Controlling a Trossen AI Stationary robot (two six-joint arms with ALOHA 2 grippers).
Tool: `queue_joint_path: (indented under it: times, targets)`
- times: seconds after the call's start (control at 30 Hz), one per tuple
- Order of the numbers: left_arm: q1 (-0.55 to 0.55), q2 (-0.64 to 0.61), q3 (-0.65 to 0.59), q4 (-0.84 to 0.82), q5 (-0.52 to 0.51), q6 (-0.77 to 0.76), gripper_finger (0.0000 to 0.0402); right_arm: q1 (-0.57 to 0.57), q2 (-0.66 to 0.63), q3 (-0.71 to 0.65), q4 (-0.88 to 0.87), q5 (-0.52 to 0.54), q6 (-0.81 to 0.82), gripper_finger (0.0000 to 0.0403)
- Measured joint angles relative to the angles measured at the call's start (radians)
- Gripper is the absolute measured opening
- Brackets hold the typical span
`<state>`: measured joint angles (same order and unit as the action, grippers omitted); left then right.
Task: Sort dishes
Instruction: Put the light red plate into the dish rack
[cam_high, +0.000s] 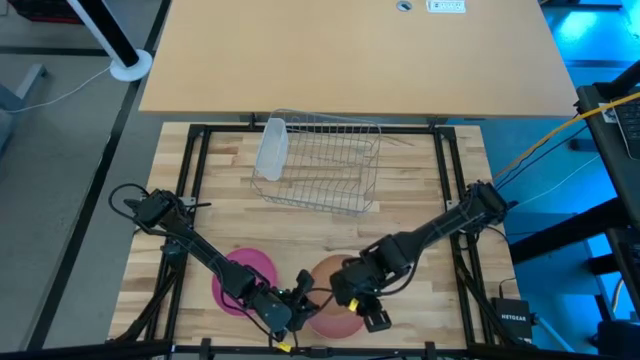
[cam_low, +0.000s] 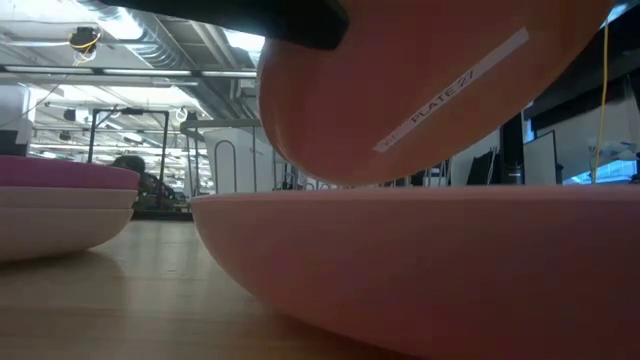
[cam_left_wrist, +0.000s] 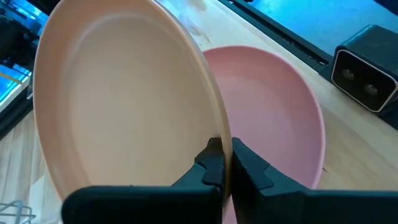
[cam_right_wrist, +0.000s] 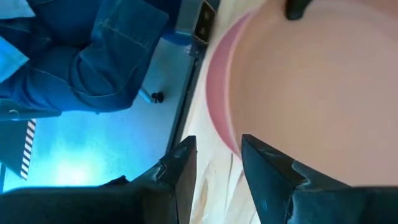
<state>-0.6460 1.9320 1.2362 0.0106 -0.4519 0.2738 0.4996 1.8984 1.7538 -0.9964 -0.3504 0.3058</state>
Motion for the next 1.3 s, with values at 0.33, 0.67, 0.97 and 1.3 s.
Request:
queue_joint_path:
  times: [0.33,0.67,0.97,1.3]
  targets:
    - [0.0,0.0,0.0,0.001,0.0,0.003,0.0001,-0.002,0.0,-0.063,0.009,0.035,0.002,0.0134]
    - [-0.002,0.0,0.0,0.019,0.005,0.043,0.0001,-0.004,0.0,-0.118,0.067,0.012,0.002,0.0132]
    - [-0.002,0.0,0.0,0.019,0.002,0.076,0.0001,-0.001,0.0,-0.118,0.098,-0.043,-0.02,0.0023]
    - [-0.004,0.001,-0.002,0.02,-0.055,-0.012,0.0013,-0.001,0.0,-0.118,0.136,-0.05,-0.016,0.0013]
